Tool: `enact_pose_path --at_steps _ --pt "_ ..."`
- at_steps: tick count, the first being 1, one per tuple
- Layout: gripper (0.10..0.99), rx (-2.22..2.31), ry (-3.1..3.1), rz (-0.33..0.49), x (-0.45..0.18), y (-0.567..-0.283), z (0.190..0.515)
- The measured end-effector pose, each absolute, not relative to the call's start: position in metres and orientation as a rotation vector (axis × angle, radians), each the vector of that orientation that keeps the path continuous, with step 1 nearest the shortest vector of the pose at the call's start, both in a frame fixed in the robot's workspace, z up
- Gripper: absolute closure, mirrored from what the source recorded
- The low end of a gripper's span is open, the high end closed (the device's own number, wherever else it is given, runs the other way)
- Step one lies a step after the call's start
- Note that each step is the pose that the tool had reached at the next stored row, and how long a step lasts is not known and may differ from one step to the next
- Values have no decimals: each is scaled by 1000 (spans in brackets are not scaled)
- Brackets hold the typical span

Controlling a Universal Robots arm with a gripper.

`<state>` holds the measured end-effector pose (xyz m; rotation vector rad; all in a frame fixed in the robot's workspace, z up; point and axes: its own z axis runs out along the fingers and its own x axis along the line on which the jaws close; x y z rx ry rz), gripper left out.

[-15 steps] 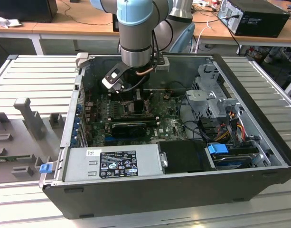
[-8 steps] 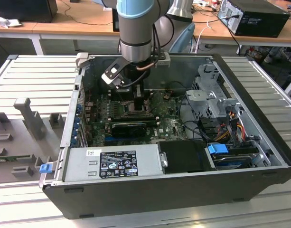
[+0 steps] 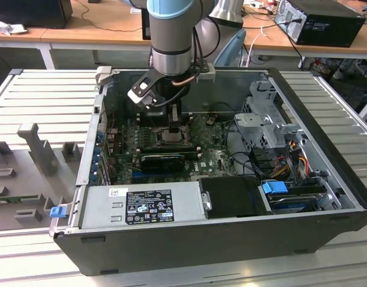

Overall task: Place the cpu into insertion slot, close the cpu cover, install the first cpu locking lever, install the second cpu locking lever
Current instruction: 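Place the cpu into insertion slot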

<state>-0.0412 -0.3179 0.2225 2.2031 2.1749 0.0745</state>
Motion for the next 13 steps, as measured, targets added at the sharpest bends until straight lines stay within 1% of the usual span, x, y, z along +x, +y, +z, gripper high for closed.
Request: enact_pose_path --at_steps 13 --pt "980 2200 2173 69 -41 -318 231"
